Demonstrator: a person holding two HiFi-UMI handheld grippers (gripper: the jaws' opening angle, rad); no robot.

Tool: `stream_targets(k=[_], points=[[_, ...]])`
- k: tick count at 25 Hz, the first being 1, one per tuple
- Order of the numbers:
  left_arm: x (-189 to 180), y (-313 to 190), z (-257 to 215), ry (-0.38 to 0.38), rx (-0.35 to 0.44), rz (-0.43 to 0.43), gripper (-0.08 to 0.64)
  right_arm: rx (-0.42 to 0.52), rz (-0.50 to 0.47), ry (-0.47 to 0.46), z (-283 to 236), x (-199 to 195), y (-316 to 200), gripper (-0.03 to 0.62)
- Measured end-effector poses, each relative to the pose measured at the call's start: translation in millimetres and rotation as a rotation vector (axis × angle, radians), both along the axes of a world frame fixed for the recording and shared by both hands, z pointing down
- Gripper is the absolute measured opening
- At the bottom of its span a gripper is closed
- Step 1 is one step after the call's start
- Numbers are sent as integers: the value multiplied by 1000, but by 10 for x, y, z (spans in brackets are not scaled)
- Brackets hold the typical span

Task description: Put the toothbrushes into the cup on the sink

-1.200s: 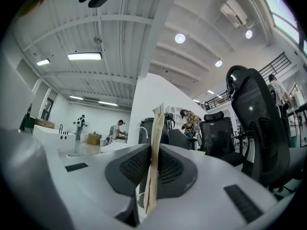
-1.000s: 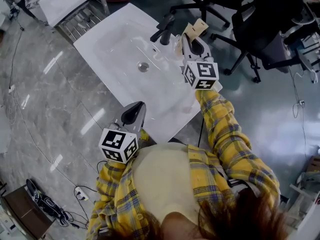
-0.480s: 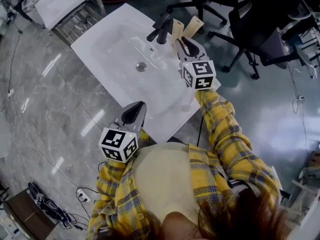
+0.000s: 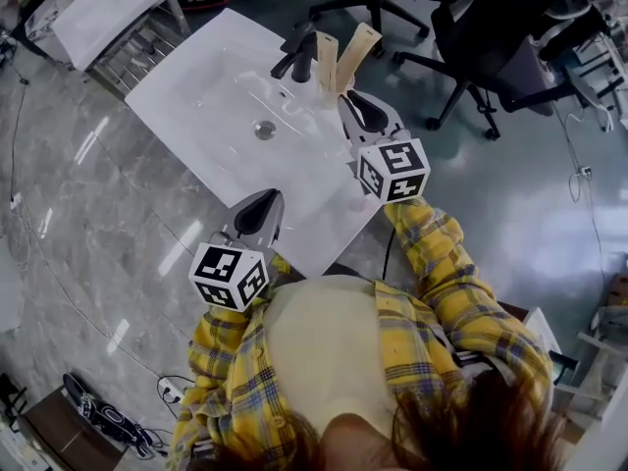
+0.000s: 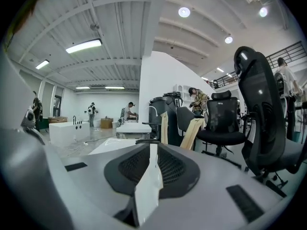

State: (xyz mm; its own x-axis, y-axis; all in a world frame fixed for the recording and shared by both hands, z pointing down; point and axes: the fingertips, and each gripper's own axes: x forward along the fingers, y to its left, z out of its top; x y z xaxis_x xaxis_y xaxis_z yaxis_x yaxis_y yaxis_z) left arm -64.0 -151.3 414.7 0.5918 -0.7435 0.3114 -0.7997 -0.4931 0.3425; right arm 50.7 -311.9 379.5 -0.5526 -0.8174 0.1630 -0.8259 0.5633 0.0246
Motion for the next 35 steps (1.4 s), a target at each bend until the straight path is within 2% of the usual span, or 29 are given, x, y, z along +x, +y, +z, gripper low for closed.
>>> stream_targets(k=[5, 22, 35], points=[[25, -40, -23, -1, 11, 18, 26, -86, 21, -12, 80, 90, 287, 37], [9, -43, -52, -6, 20, 36, 26, -208, 60, -102, 140, 214, 889, 31], [8, -17, -25, 4, 11, 20, 26, -311, 58, -129, 319, 80, 1177, 14]])
